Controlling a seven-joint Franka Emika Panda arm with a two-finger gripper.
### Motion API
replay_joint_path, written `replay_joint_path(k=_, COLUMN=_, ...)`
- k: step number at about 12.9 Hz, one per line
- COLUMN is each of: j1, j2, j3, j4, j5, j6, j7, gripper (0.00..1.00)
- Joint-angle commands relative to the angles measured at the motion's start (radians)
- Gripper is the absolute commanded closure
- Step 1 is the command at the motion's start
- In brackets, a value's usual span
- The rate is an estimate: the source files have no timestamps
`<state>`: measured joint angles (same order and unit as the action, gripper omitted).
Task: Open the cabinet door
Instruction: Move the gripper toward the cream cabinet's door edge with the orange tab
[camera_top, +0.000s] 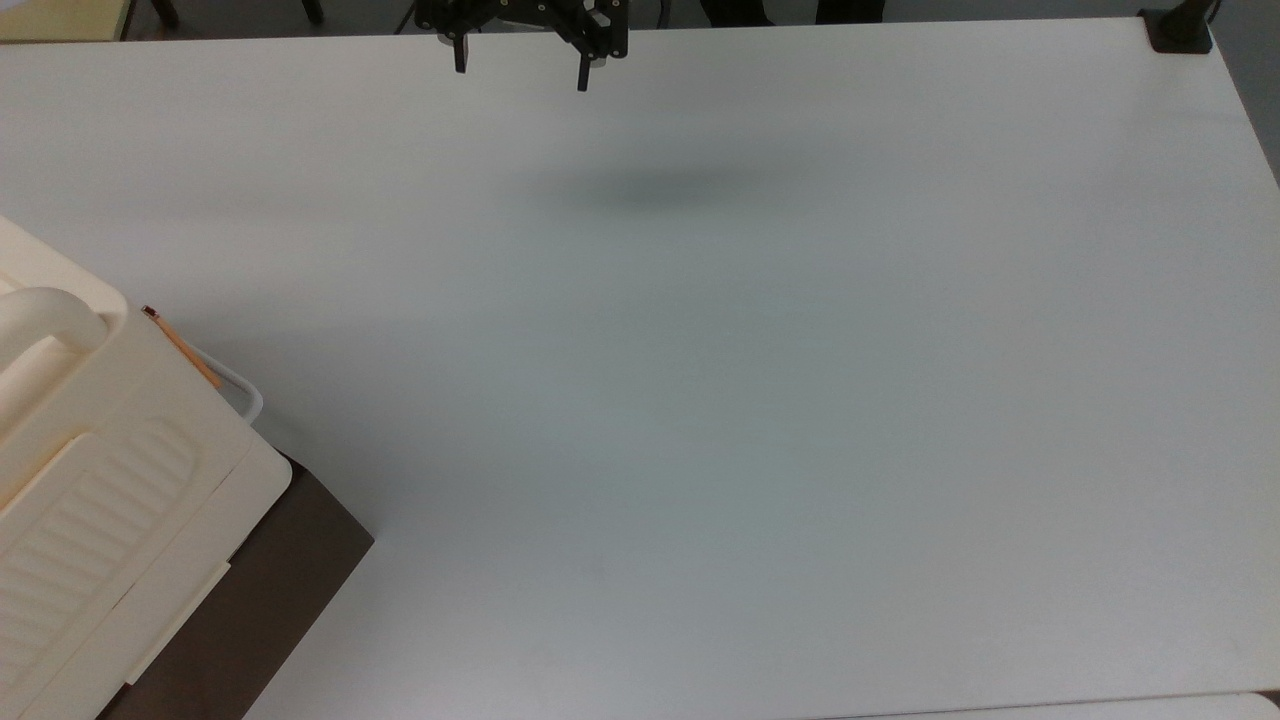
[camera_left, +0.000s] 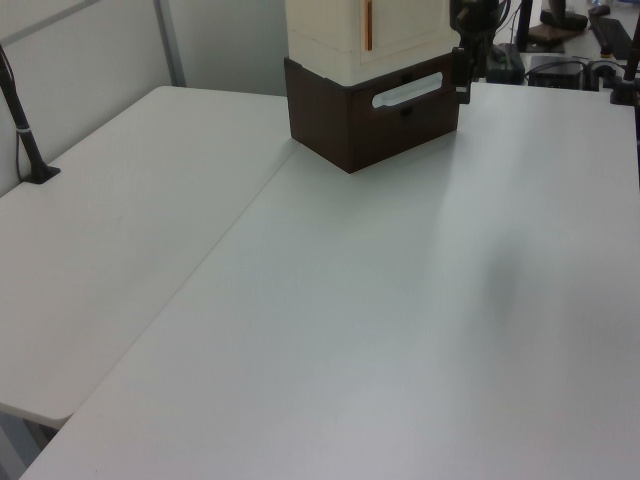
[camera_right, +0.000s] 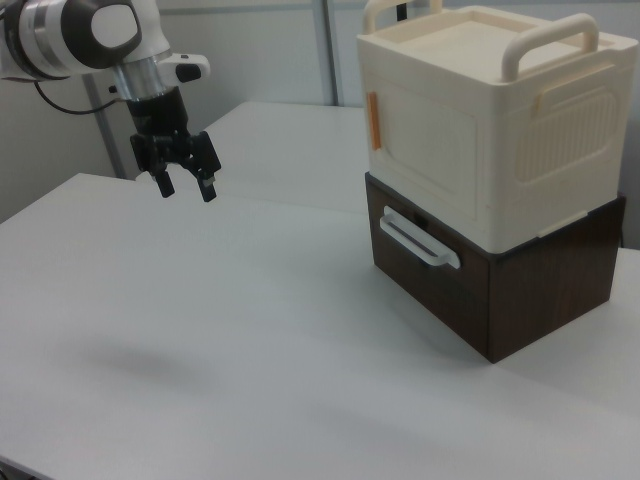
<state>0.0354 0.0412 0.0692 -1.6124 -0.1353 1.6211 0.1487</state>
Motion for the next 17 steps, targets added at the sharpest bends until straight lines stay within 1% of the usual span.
replay_joint_path(k=1, j1=-0.003, j2=-0.001, j3=0.009, j4=0.009, j5=-0.003, j6=-0.015, j7=0.022, gripper=0.0)
replay_joint_path(k=9, j1=-0.003, j2=0.005, j3=0.011, j4=0.014, j5=0.0, j6=-0.006, j7=0.022, gripper=0.0)
replay_joint_path(k=12, j1=-0.005, j2=0.006, j3=0.011, j4=0.019, j5=0.0, j6=0.068, j7=0.025, gripper=0.0)
replay_joint_path(k=13, j1=-0.005, j2=0.025, j3=0.009, j4=0.047, j5=0.0, j6=0.074, j7=0.029, gripper=0.0)
replay_joint_path(k=15, j1=-0.011, j2=0.107, j3=0.008, j4=0.136, j5=-0.009, j6=0.077, j7=0.115, gripper=0.0)
replay_joint_path(k=16, j1=-0.012, j2=0.144, j3=0.0, j4=0.193, j5=-0.01, j6=0.077, j7=0.141, gripper=0.0)
replay_joint_path(k=17, j1=-0.017, j2=0.17, j3=-0.006, j4=0.228, j5=-0.01, j6=0.1, j7=0.159, gripper=0.0)
